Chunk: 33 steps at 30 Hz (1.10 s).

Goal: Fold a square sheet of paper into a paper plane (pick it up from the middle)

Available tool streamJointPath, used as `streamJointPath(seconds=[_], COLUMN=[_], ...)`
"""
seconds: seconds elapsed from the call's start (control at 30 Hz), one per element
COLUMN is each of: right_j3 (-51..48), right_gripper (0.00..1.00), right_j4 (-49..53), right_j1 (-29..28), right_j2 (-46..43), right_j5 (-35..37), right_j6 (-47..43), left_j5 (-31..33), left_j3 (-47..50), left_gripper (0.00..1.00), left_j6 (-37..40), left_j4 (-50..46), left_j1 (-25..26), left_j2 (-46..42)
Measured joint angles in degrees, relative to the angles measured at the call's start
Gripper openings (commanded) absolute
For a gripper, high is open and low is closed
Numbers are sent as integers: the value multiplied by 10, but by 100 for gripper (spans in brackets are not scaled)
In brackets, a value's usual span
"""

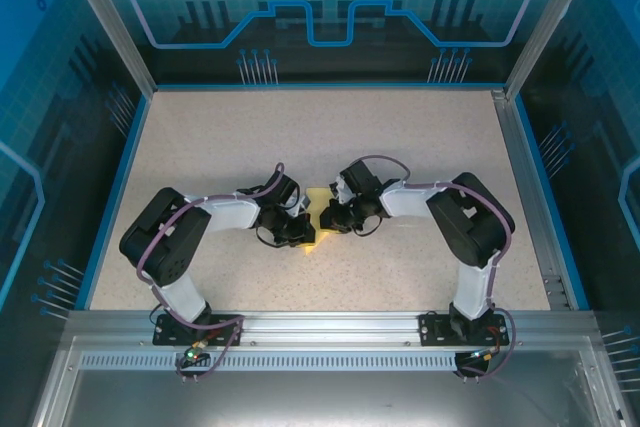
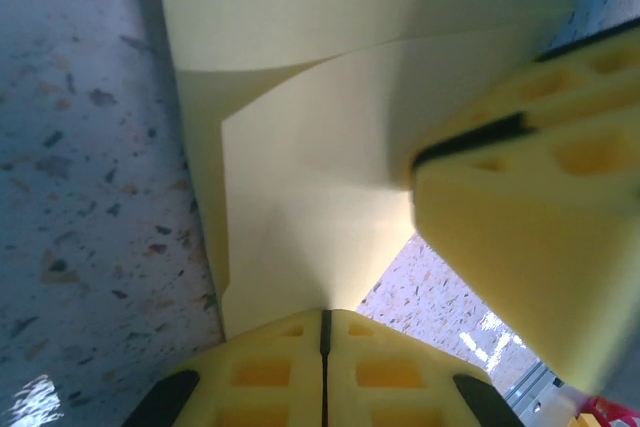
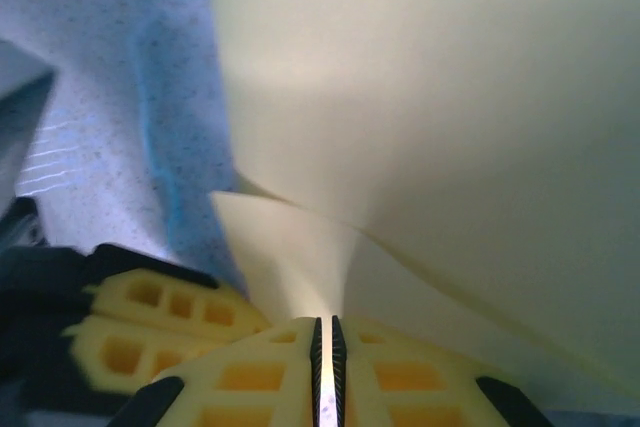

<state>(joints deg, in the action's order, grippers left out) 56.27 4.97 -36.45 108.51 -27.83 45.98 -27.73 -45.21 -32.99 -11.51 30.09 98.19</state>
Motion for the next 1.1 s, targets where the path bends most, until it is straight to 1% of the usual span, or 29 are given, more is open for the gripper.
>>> streamJointPath(seconds=[0.2, 0.43, 0.57, 0.77, 0.87, 1.0, 1.1], right_j3=[-1, 0, 5, 5, 5, 5, -4], right_gripper=[14, 14, 14, 17, 20, 27, 28], right_j4=[-8, -3, 10, 20, 34, 38, 37], right_j1=[14, 78, 100, 107, 107, 107, 103], right_j2=[6, 6, 6, -1, -28, -64, -74], right_j5=[-8, -9, -7, -8, -6, -5, -5], right_j6=[3, -13, -26, -35, -38, -39, -40], left_j5=[-2, -5, -6, -6, -5, 2, 11], left_j3=[0, 2, 3, 5, 8, 8, 8], left_gripper=[3, 2, 3, 8, 10, 14, 18], left_j6=[4, 6, 13, 17, 18, 19, 21], left_j4=[1, 5, 8, 9, 13, 13, 3], left_j1=[-1, -3, -3, -3, -3, -1, 0], left_j2=[3, 4, 4, 0, -3, -7, -19])
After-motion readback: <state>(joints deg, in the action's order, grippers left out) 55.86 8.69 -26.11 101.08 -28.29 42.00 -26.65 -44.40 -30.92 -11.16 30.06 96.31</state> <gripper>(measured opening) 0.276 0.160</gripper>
